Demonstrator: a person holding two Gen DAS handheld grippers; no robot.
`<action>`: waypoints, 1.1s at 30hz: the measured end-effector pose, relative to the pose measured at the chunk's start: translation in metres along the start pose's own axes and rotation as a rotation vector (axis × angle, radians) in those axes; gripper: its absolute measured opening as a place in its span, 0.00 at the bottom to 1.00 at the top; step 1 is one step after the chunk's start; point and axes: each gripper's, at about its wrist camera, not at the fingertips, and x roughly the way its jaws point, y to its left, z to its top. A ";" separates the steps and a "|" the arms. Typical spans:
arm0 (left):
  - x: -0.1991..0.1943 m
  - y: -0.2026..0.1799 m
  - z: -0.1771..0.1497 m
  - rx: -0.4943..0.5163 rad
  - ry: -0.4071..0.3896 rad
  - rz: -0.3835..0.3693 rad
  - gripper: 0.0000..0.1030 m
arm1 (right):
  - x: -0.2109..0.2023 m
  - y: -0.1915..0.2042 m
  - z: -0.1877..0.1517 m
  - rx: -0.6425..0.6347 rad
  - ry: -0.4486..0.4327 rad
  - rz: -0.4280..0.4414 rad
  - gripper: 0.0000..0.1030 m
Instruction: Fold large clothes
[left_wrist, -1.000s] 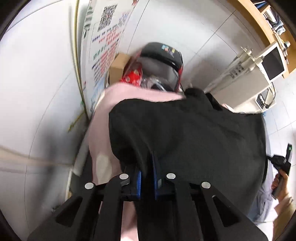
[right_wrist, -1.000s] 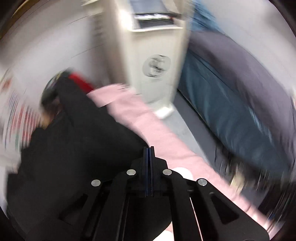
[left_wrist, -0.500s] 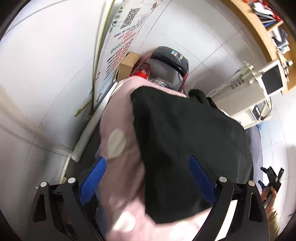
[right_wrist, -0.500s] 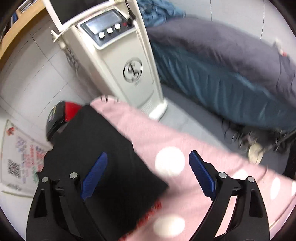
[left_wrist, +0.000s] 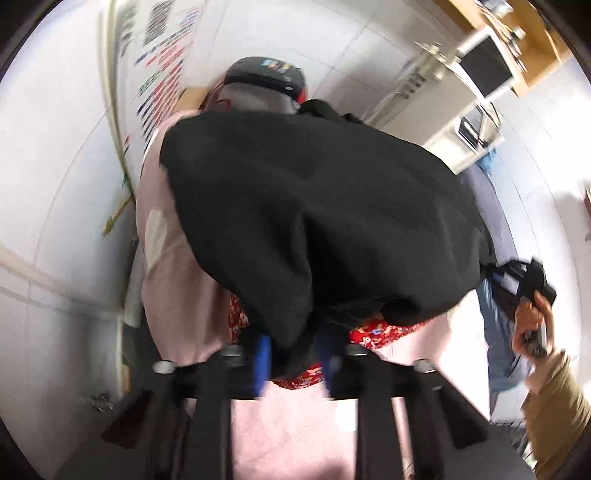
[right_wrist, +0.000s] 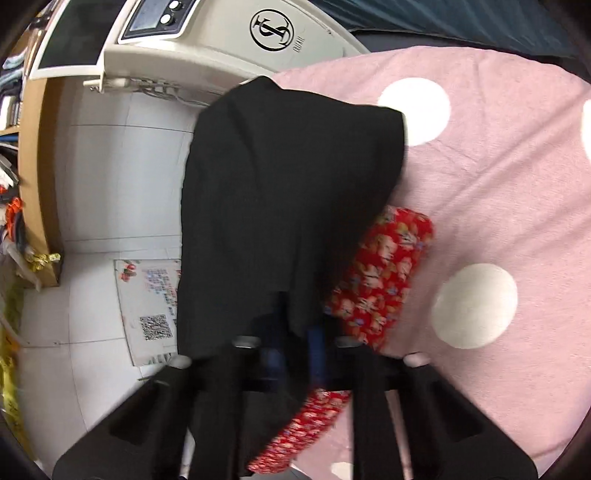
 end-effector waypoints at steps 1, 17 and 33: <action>-0.008 -0.003 -0.001 0.040 0.002 0.006 0.11 | -0.007 0.005 -0.003 -0.016 -0.015 -0.007 0.04; -0.001 0.020 -0.049 0.042 0.221 0.049 0.18 | -0.048 -0.024 -0.018 -0.086 -0.111 -0.208 0.24; -0.052 -0.113 -0.015 0.168 0.062 0.200 0.94 | -0.070 0.090 -0.161 -0.802 0.077 -0.520 0.84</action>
